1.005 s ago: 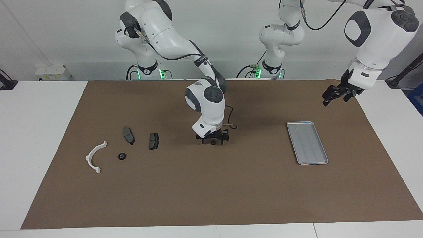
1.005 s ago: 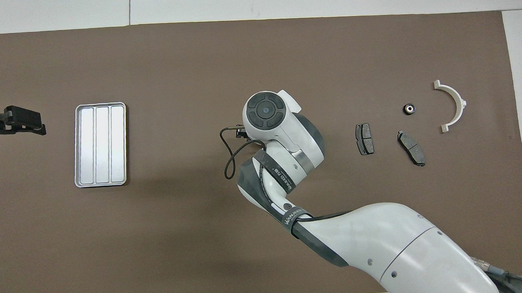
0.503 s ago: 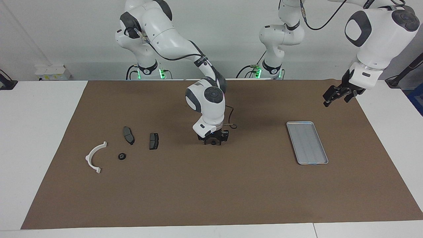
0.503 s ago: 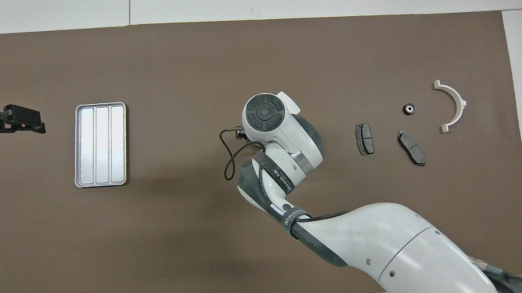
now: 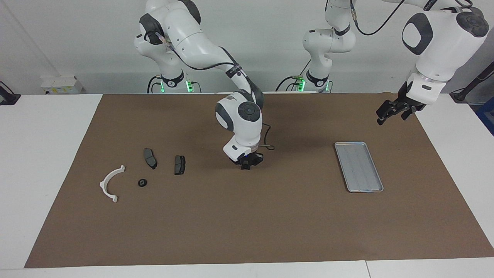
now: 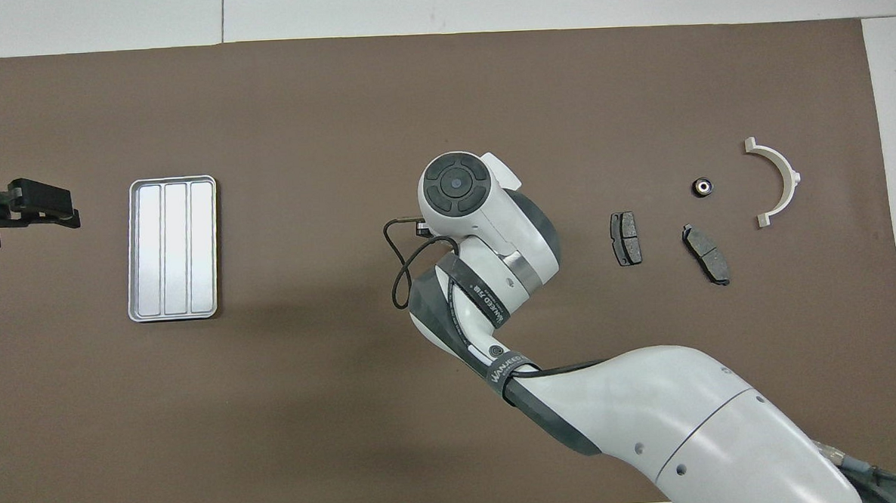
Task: Place bearing gear from tray to pile
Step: 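Carry the second bearing with the right gripper beside the first bearing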
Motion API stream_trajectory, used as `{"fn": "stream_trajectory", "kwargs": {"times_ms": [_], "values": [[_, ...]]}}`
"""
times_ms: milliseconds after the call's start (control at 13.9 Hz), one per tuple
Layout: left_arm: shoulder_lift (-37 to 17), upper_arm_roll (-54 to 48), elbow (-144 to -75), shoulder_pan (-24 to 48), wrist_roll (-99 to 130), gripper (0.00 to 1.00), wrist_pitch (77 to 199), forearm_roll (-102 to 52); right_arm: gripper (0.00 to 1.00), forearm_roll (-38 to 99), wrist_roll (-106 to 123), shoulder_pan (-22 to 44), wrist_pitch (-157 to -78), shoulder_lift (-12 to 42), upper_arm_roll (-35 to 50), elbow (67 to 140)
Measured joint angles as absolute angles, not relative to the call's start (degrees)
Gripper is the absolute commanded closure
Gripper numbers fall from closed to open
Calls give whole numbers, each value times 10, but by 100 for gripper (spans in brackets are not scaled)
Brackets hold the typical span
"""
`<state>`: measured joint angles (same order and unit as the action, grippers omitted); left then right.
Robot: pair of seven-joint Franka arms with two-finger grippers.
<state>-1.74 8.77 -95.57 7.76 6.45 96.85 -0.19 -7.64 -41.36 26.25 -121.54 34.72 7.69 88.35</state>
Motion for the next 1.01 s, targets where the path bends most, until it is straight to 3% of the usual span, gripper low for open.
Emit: {"fn": "stream_trajectory", "kwargs": {"times_ms": [287, 574, 790, 1005], "values": [[-17, 88, -956, 78, 64, 0, 968, -2, 100, -77, -312, 200, -1136, 331, 75, 824], [-17, 85, -949, 78, 64, 0, 953, -2, 100, -77, -147, 100, -1101, 304, 75, 819], [-16, 71, -940, 72, 64, 0, 937, -2, 100, -77, -48, 30, -1104, 304, 76, 838], [-16, 1, -933, 25, 65, 0, 929, -2, 100, -77, -6, -3, -1160, 300, 77, 891]]}}
